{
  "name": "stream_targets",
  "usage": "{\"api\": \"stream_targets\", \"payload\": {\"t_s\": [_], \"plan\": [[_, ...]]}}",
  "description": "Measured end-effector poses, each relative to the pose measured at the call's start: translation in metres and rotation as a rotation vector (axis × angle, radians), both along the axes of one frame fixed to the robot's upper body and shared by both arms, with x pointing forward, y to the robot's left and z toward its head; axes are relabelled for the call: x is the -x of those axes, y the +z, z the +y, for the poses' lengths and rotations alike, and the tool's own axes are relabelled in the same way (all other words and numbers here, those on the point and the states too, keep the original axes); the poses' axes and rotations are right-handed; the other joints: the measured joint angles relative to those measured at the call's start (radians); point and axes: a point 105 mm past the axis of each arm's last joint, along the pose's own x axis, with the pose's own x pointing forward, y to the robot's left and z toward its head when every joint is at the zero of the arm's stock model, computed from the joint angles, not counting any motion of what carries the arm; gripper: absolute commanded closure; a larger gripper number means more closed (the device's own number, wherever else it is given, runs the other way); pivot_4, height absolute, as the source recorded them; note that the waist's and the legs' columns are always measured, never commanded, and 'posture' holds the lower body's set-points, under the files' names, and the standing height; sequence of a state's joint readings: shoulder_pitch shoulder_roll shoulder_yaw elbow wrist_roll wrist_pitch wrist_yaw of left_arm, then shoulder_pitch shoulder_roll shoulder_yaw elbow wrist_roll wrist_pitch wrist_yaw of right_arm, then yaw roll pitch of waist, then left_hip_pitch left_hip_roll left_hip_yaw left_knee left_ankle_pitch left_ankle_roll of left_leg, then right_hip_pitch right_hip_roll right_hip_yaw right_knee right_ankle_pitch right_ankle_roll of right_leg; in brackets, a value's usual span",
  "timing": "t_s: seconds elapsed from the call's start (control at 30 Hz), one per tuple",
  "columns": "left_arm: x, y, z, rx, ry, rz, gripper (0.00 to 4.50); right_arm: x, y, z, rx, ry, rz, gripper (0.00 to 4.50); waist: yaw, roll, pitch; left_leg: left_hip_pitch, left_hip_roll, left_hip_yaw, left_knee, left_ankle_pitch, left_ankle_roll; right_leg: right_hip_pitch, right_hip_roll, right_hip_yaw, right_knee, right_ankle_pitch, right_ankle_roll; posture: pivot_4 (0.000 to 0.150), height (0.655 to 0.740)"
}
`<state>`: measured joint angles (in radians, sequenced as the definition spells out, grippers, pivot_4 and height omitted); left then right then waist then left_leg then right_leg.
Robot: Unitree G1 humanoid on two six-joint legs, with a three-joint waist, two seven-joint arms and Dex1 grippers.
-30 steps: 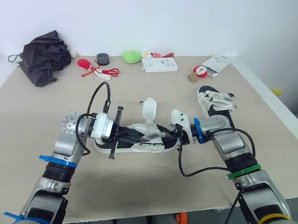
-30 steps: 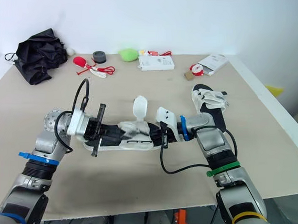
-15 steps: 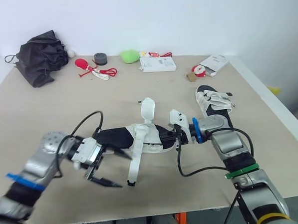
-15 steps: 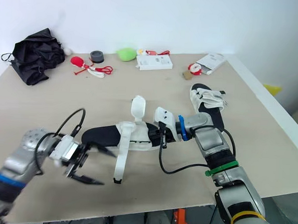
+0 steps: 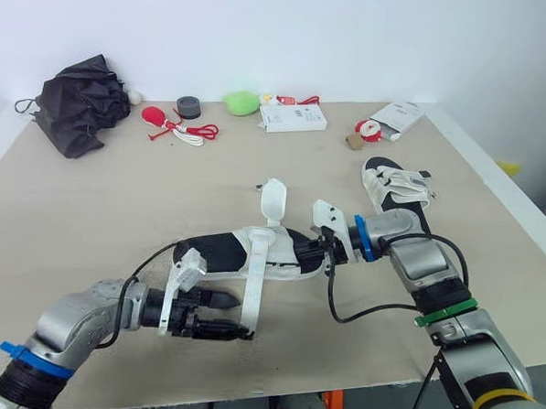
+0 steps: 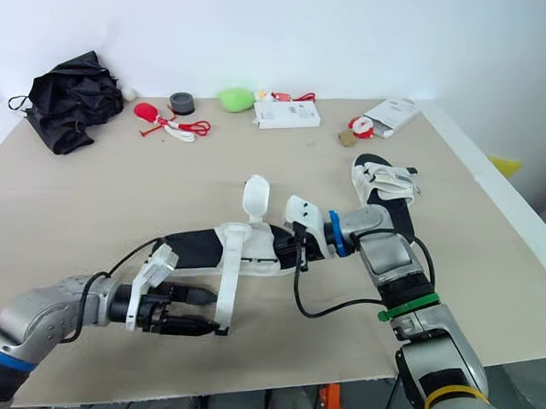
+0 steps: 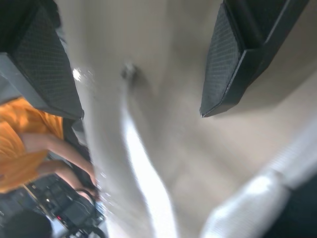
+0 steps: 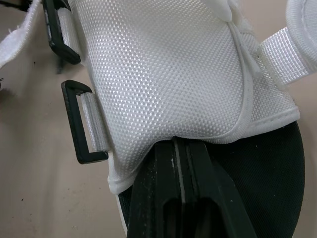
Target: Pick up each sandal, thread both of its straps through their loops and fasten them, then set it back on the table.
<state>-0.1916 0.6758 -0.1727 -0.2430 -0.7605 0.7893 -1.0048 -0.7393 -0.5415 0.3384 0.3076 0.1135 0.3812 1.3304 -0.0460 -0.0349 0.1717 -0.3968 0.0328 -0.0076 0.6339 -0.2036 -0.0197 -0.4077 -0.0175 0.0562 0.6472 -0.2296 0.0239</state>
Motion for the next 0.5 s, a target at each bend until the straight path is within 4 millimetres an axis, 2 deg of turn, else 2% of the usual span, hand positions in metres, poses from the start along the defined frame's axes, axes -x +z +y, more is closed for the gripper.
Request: {"api": "stream_targets", "payload": {"t_s": [0.2, 0.27, 0.3, 0.33, 0.43, 0.47, 0.5], "plan": [[-0.004, 0.000, 0.000, -0.003, -0.009, 0.002, 0.61, 0.000, 0.000, -0.001, 0.001, -0.009, 0.001, 4.50, 0.000, 0.000, 0.000, 0.000, -0.001, 0.000, 0.000, 0.000, 0.000, 0.000, -0.001, 0.000, 0.000, 0.000, 0.000, 0.150, 0.7400], [-0.004, 0.000, -0.004, 0.005, -0.021, 0.002, 1.12, 0.000, 0.000, -0.002, 0.002, -0.014, 0.001, 4.50, 0.001, 0.000, 0.000, 0.000, -0.002, 0.000, 0.000, 0.000, 0.000, 0.000, -0.002, 0.000, 0.000, 0.000, 0.000, 0.150, 0.7400], [0.000, -0.003, -0.011, 0.004, -0.043, 0.015, 1.52, 0.001, 0.000, -0.002, 0.001, -0.015, 0.000, 4.50, 0.001, 0.000, -0.001, 0.000, -0.002, 0.000, 0.000, 0.000, 0.000, 0.001, -0.002, 0.001, 0.000, 0.000, 0.000, 0.150, 0.7400], [0.000, -0.003, -0.011, 0.004, -0.044, 0.016, 1.70, 0.001, 0.000, -0.002, 0.001, -0.015, 0.000, 4.50, 0.001, 0.000, -0.001, 0.000, -0.002, 0.000, 0.000, 0.000, 0.000, 0.001, -0.002, 0.001, 0.000, 0.000, 0.001, 0.150, 0.7400], [0.007, -0.009, -0.018, 0.011, -0.066, 0.042, 2.73, 0.002, 0.000, -0.003, -0.003, -0.015, 0.000, 4.50, 0.001, 0.000, -0.001, 0.000, -0.002, 0.001, 0.000, -0.001, 0.000, 0.001, -0.002, 0.001, 0.000, -0.001, 0.001, 0.150, 0.7400], [0.010, -0.011, -0.022, 0.018, -0.071, 0.064, 3.36, 0.002, 0.000, -0.003, -0.003, -0.019, 0.001, 4.50, 0.001, -0.001, -0.001, -0.001, -0.002, 0.000, 0.000, -0.001, 0.000, 0.000, -0.002, 0.001, 0.000, -0.001, 0.002, 0.150, 0.7400], [0.010, -0.012, -0.022, 0.017, -0.071, 0.067, 3.66, 0.002, 0.000, -0.003, -0.003, -0.019, 0.002, 4.50, 0.001, -0.001, -0.001, -0.001, -0.002, 0.000, 0.000, -0.001, 0.000, 0.000, -0.002, 0.001, 0.000, -0.001, 0.002, 0.150, 0.7400]]}}
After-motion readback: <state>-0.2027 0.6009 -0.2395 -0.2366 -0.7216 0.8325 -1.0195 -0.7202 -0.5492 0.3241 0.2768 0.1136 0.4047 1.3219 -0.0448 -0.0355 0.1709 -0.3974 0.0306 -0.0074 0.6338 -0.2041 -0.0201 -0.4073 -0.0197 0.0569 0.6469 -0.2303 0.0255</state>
